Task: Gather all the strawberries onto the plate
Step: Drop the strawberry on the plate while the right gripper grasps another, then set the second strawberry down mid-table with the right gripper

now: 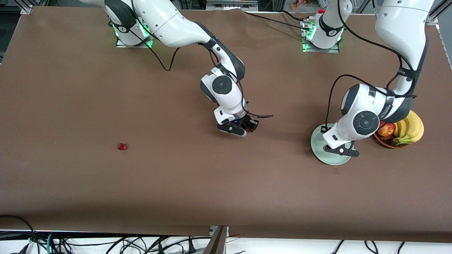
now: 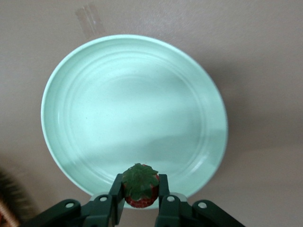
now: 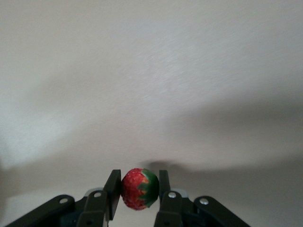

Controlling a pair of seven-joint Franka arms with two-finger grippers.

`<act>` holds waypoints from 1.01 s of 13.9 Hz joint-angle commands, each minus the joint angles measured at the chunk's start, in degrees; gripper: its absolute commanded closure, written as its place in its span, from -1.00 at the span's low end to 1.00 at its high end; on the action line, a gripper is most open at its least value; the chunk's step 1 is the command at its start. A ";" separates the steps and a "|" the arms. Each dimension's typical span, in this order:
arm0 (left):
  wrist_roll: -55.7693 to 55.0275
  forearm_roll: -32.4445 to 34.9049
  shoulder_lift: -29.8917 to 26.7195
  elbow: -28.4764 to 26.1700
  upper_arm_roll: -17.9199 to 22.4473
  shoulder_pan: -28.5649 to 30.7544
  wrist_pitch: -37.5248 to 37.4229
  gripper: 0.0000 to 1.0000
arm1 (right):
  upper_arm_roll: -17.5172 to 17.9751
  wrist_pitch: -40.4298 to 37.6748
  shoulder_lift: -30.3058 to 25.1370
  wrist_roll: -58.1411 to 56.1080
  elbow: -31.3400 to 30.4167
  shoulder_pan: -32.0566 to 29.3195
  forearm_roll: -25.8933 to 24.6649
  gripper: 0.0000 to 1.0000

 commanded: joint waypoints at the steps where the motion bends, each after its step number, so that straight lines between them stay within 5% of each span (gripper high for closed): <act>1: 5.54 -0.98 2.45 0.43 -0.82 2.28 1.51 0.93 | -0.69 1.90 2.59 0.46 3.45 0.66 -0.36 -0.97; 3: 5.72 -1.07 3.16 0.34 -0.91 2.28 1.51 0.81 | -1.05 0.24 1.28 -0.07 3.45 -0.04 -0.37 -1.00; 4: 5.72 -1.07 3.16 0.51 -0.91 2.19 1.51 0.23 | -1.48 -3.86 0.83 -0.77 3.63 -1.00 -0.37 -1.00; 5: 5.64 -1.16 3.16 0.51 -0.91 2.28 1.51 -0.99 | -1.75 -8.78 -1.17 -1.73 4.76 -3.18 -0.37 -1.00; 9: 5.28 -4.57 0.54 0.86 -2.48 2.11 0.81 -1.00 | -1.22 -27.32 -9.18 -21.29 4.95 -13.38 -0.01 -1.00; 14: 5.36 -5.03 2.53 12.01 -10.84 -1.39 -3.50 -1.00 | -5.26 -47.72 -12.09 -44.40 4.77 -22.61 -0.63 -1.00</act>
